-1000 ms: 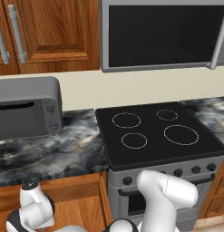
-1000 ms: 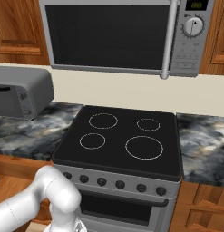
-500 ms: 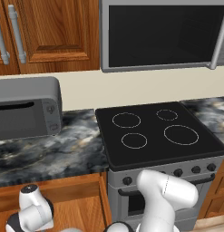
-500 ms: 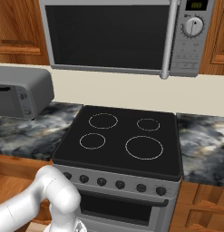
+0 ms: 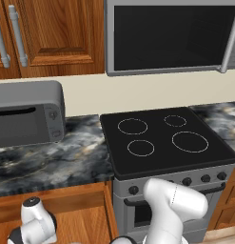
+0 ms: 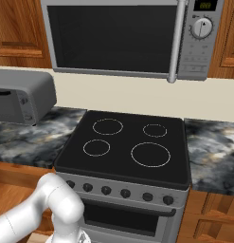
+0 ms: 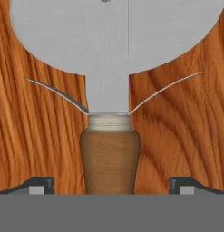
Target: Take the pizza cutter from the drawer on the left and place it on the dining counter for cutting.
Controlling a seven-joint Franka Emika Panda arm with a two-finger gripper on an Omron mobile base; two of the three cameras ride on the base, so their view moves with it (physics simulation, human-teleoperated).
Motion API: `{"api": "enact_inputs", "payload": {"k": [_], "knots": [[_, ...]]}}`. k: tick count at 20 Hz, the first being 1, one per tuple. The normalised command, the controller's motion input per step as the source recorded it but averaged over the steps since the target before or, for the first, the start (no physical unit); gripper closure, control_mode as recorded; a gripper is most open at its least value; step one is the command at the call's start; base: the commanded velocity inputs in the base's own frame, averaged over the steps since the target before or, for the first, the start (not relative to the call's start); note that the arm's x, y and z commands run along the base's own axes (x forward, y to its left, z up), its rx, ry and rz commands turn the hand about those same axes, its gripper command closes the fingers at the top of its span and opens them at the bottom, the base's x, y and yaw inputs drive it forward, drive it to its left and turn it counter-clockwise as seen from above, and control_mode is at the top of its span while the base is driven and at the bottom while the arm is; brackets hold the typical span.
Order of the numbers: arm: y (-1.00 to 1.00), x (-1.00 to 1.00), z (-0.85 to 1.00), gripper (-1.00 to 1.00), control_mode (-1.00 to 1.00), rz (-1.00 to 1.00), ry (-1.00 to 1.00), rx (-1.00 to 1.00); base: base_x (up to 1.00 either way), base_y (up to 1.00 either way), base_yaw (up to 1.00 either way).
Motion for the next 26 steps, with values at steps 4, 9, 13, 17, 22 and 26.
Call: {"api": "enact_inputs", "payload": {"k": [4, 9, 13, 17, 22, 26], "knots": [[0.00, 0.00, -0.20, -1.00, -1.00, 0.00, 0.00, 0.00, 0.00, 0.00, 0.00], [0.00, 0.00, -0.09, -1.00, -1.00, 0.00, 0.00, 0.00, 0.00, 0.00, 0.00], [0.00, 0.00, 0.00, -1.00, -1.00, 0.00, 0.00, 0.00, 0.00, 0.00, 0.00], [0.00, 0.00, 0.00, -1.00, -1.00, 0.00, 0.00, 0.00, 0.00, 0.00, 0.00], [0.00, 0.00, 0.00, 1.00, -1.00, 0.00, 0.00, 0.00, 0.00, 0.00, 0.00], [0.00, 0.00, 0.00, 1.00, -1.00, 0.00, 0.00, 0.00, 0.00, 0.00, 0.00]]}}
